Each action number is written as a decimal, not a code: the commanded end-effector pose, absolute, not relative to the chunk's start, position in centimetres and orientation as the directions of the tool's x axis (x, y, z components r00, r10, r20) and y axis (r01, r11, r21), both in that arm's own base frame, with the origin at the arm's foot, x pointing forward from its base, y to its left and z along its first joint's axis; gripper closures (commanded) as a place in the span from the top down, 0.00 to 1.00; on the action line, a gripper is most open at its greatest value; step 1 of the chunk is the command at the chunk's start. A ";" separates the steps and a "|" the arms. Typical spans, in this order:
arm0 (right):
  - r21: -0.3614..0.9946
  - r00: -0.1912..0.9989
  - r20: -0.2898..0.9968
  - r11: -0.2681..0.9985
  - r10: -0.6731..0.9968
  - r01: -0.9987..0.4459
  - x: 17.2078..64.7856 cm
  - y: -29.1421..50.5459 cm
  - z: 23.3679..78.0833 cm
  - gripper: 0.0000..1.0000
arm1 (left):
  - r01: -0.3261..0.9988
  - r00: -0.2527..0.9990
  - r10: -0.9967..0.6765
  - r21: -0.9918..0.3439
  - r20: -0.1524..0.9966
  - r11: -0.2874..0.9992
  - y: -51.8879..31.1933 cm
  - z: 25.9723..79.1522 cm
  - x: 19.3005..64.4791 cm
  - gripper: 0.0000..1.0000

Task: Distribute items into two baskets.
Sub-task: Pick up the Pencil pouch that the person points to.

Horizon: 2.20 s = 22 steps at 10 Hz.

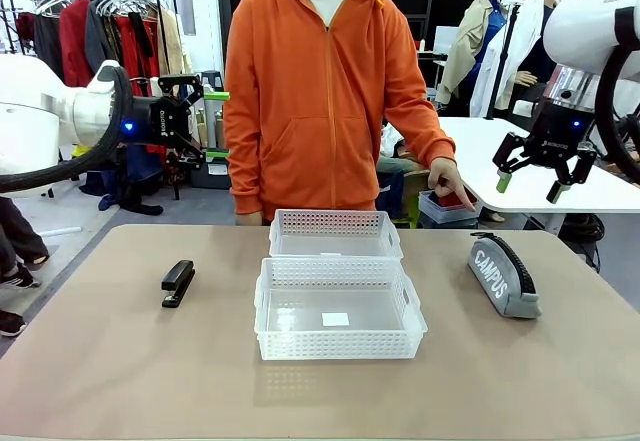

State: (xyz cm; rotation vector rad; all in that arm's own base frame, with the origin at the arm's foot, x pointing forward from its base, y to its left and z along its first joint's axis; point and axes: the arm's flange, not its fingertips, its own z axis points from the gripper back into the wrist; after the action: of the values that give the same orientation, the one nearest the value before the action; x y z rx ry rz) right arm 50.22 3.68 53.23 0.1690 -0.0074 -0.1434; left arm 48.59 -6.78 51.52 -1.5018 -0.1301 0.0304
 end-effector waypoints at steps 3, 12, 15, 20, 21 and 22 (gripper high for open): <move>0.057 0.998 -0.001 0.997 -0.055 0.055 55.9 3.3 50.1 1.00 | 0.060 0.992 0.106 -0.996 0.067 0.068 -6.7 51.7 48.4 1.00; 0.055 0.995 -0.091 0.998 -0.030 0.035 62.8 1.6 39.7 1.00 | 0.060 0.992 0.106 -0.996 0.067 0.068 -6.7 51.7 48.4 1.00; 0.058 0.991 -0.133 0.998 -0.025 0.033 63.1 0.1 37.3 1.00 | 0.060 0.992 0.106 -0.996 0.067 0.068 -6.7 51.7 48.4 1.00; 0.102 0.989 -0.149 0.994 -0.016 0.032 62.0 0.8 36.0 1.00 | 0.060 0.992 0.106 -0.996 0.067 0.068 -6.7 51.7 48.4 1.00; 0.122 0.991 -0.130 0.992 -0.011 0.027 61.5 1.3 35.8 1.00 | 0.060 0.992 0.106 -0.996 0.067 0.068 -6.7 51.7 48.4 1.00; 0.120 0.986 -0.166 0.992 -0.014 0.034 59.7 2.1 35.3 1.00 | 0.060 0.992 0.106 -0.996 0.067 0.068 -6.7 51.7 48.4 1.00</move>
State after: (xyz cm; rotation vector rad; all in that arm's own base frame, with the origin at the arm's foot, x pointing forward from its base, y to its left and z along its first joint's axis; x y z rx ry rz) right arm 61.99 1.60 35.58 0.0991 0.1691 -0.0341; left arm 48.60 -6.77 51.50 -1.5017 -0.1299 0.0310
